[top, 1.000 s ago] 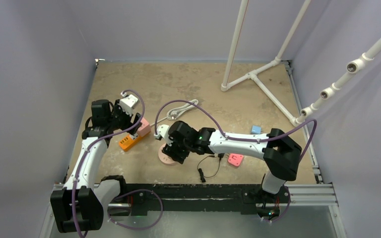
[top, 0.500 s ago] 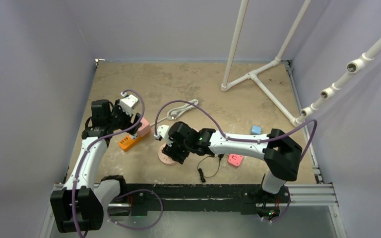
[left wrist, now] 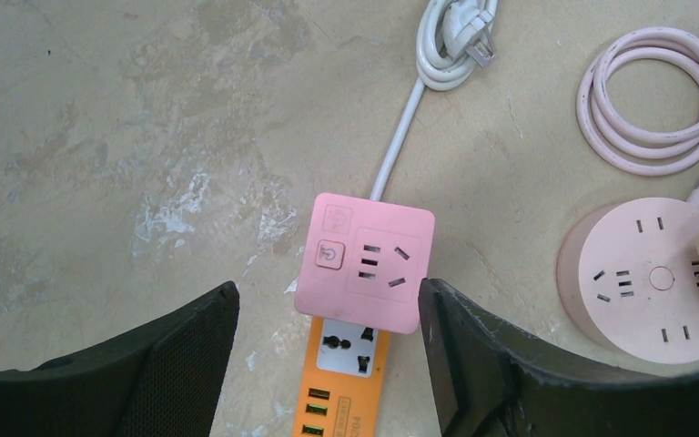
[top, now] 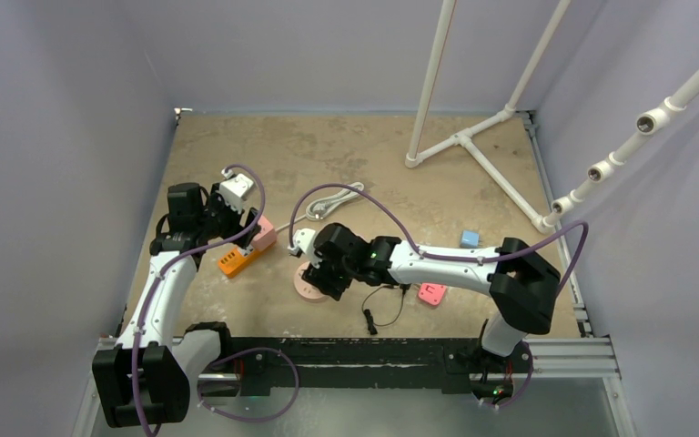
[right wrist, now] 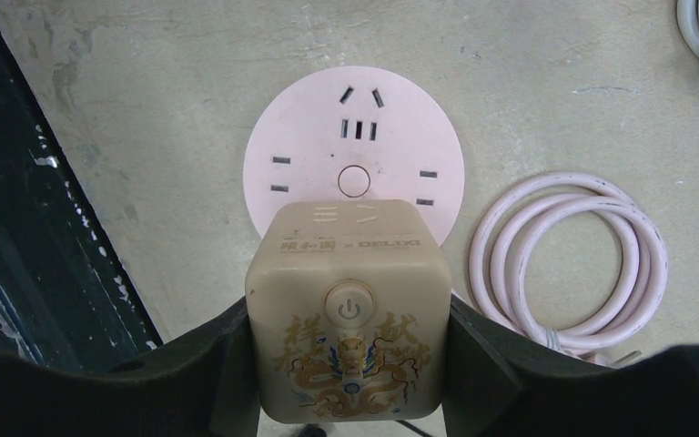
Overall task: Insert the plug
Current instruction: Insert the plug into the socket.
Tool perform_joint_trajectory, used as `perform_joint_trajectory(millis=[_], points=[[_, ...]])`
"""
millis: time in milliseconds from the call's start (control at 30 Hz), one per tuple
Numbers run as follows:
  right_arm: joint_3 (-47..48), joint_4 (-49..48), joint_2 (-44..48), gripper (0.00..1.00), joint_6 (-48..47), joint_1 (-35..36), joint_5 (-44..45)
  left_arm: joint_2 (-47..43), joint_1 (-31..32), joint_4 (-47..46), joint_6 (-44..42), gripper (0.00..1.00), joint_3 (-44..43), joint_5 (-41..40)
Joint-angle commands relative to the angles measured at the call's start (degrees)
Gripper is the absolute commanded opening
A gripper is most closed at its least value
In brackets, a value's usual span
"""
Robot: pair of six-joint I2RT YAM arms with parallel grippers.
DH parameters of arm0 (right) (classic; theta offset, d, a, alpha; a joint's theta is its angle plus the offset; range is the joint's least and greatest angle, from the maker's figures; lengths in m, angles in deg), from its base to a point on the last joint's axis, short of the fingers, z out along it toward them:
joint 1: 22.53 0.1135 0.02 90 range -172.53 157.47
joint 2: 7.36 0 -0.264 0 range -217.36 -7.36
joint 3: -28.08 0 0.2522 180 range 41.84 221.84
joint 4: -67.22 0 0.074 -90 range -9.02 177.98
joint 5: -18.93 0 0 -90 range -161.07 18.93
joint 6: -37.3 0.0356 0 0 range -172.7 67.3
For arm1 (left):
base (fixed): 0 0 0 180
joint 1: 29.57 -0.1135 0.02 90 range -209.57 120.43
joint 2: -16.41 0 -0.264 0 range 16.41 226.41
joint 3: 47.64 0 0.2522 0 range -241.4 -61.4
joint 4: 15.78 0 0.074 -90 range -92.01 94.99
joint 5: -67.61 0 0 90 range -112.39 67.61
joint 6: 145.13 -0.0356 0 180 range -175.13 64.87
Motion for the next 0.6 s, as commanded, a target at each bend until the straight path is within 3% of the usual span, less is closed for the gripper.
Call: perform_joint_trajectory(millis=[0,567], points=[[0.01,-0.29,1.41,0.00,-0.33,-0.35,1.39,-0.72,-0.16,-0.94,0.55,0.71,-2.12,1.44],[4.02,3.62,-4.99,0.00,-1.80,-0.39,1.00,-0.84,-0.12,-1.13,0.76,0.70,-2.12,2.12]])
